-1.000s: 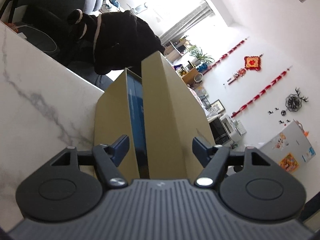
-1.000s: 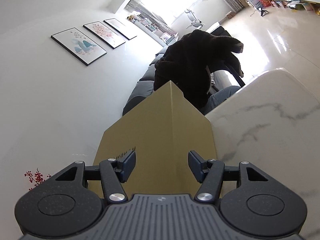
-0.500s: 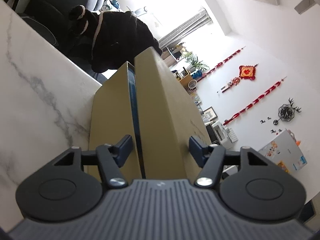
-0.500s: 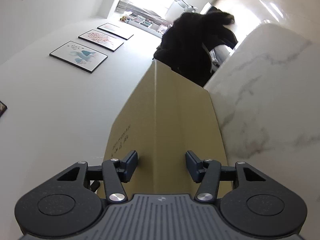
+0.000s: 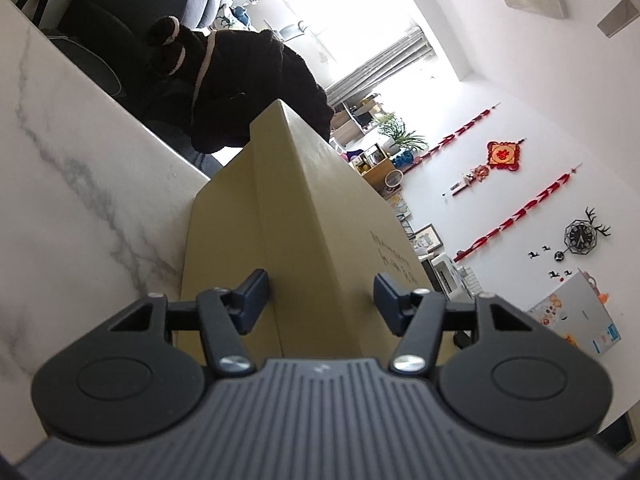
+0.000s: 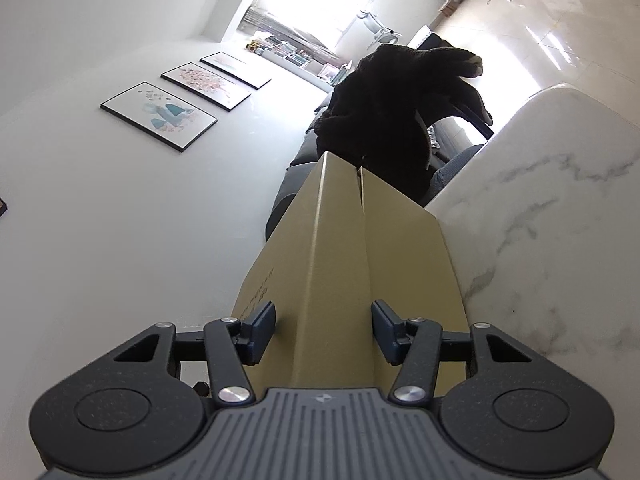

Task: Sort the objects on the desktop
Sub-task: 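Push the lid fully down onto the box with both grippers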

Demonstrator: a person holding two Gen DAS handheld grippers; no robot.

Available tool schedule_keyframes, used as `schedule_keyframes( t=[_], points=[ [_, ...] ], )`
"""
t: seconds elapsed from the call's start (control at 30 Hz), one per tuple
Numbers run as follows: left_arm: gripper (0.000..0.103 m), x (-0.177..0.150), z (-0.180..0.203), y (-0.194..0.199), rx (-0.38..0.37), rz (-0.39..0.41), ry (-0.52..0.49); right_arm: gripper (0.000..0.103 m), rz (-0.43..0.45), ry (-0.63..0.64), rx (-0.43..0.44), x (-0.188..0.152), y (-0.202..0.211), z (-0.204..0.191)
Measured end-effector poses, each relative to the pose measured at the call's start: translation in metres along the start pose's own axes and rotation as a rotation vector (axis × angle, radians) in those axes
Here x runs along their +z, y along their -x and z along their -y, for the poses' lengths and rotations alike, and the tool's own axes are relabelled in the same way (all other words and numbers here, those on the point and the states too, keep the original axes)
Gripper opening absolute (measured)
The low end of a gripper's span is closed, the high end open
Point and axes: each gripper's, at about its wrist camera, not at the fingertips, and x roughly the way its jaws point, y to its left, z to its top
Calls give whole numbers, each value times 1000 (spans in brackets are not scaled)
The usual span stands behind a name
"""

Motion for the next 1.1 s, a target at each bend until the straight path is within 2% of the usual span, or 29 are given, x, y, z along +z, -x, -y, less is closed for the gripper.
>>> schedule_keyframes(
  t=[0.43,0.7,1.1],
  points=[
    [59,1,4,0,13,-7,16,56,-11,-23,-32,-2,1,-4],
    [59,12,10,-5,14,6,33,56,-5,-60,-55,8,-11,-7],
    [59,17,15,-10,25,1,40,57,-2,-131,-51,11,-10,1]
  ],
)
